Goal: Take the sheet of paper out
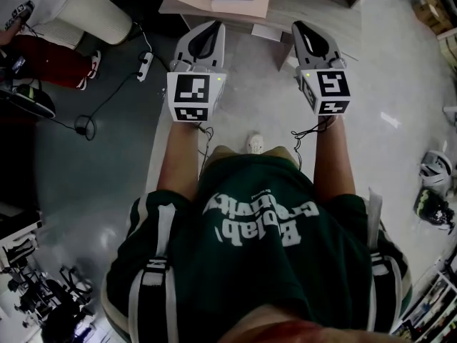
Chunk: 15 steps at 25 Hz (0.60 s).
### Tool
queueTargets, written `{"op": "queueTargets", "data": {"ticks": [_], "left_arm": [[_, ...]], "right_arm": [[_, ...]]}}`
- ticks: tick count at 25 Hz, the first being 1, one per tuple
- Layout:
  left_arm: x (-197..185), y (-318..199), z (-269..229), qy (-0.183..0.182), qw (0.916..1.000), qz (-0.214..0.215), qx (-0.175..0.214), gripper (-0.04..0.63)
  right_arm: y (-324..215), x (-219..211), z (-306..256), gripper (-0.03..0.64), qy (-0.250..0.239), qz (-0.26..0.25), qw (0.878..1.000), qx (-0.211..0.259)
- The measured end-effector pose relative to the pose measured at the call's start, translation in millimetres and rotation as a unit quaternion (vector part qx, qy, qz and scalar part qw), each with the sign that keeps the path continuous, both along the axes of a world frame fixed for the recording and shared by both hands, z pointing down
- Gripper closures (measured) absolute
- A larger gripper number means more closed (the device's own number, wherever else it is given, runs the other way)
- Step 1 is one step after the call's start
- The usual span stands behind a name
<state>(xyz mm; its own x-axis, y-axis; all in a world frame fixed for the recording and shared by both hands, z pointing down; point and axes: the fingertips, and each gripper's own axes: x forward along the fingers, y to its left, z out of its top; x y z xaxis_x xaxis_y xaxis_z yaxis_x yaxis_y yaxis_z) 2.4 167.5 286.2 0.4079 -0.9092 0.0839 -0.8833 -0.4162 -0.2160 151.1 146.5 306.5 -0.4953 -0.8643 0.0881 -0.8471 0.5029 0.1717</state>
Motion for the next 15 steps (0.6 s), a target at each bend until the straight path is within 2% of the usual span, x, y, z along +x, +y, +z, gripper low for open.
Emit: {"op": "queueTargets", "data": {"ticks": [15], "left_arm": [[-5.2, -39.3, 7.7, 0.001, 0.9999, -0.013, -0.006, 0.577]], "right_arm": [[-42.0, -7.6, 10.3, 0.580, 0.001, -0.019, 1.000, -0.013]]}}
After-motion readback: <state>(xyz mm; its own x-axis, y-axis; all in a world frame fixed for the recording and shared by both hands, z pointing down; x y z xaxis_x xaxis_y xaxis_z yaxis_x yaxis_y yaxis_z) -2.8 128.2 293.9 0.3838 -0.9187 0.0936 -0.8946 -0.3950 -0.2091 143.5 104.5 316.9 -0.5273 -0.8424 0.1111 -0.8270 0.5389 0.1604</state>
